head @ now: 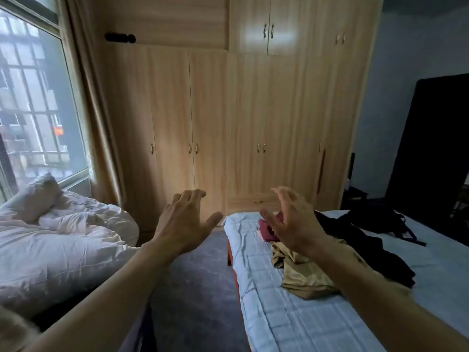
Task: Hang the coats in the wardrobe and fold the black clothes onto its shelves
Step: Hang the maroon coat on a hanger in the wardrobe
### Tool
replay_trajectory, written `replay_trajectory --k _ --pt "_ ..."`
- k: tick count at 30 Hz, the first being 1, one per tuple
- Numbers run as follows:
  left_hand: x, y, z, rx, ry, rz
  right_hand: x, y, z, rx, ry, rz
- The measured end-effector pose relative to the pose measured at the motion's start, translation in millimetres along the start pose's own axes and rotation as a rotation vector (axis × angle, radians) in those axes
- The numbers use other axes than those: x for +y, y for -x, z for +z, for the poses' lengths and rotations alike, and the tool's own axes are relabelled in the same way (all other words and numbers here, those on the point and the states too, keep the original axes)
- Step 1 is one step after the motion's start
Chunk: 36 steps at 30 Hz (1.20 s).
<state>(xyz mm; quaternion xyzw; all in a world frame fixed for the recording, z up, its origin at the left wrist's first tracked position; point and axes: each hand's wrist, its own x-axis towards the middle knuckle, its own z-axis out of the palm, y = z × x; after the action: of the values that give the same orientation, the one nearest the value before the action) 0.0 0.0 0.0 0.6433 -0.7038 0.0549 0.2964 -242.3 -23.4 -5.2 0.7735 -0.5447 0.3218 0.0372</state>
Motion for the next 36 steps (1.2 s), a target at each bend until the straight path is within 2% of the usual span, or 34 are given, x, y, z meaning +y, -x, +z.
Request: replay_trajectory --k 12,25,36 --pt "-50 -147 92 -0.023 -0.01 -0.042 73 -133 92 -0.025 -0.025 0.018" --pt "-185 -355 196 -0.08 0.115 0.137 89 -305 225 0.007 0.084 0.185" --pt "-219 -496 314 -0.172 0.192 0.22 158 -405 310 0.041 0.101 0.334"
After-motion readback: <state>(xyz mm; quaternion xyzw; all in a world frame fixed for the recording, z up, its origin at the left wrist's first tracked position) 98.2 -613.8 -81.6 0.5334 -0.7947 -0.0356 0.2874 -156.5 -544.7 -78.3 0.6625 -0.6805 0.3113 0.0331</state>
